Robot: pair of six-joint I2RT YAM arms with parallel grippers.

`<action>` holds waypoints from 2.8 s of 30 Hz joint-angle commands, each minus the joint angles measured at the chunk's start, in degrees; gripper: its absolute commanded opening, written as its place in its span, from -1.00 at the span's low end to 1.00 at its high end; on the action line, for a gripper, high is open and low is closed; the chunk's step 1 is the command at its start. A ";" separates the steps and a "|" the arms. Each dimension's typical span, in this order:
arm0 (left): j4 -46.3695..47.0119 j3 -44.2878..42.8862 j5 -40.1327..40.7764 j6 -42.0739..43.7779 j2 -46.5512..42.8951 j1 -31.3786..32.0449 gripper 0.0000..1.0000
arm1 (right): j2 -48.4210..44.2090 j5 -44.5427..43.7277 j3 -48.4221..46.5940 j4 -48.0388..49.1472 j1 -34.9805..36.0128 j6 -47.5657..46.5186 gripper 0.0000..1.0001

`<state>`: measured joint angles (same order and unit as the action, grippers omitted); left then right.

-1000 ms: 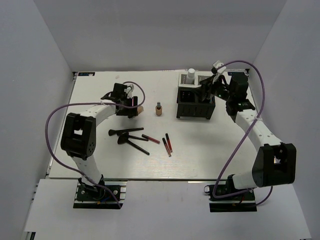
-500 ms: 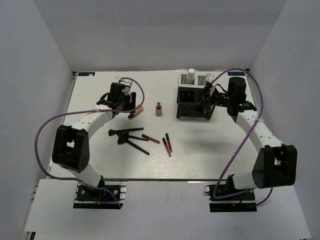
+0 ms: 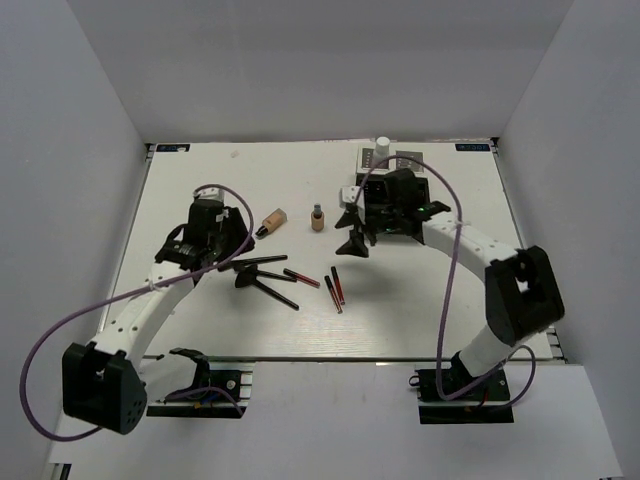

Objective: Organize the makeup

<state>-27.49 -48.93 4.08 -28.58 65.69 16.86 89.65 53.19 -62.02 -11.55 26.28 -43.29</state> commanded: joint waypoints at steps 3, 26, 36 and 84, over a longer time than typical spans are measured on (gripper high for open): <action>-5.56 2.25 1.90 -7.02 -6.80 -0.43 0.37 | 10.43 -11.24 -10.13 12.58 3.51 8.82 0.56; -11.80 5.68 4.19 -10.88 -15.77 -0.43 0.54 | 31.20 -23.30 -31.15 4.35 6.76 10.16 0.49; -12.06 4.46 4.45 -10.45 -14.54 -0.43 0.54 | 34.89 -26.91 -32.81 3.90 6.94 8.05 0.40; 17.73 8.06 -1.62 10.20 1.98 0.10 0.48 | 13.60 -21.73 -33.76 -0.93 -22.85 24.74 -0.81</action>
<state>-11.86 -39.24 2.98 -20.58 66.96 16.69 99.55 30.17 -90.19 -14.04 3.77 -19.31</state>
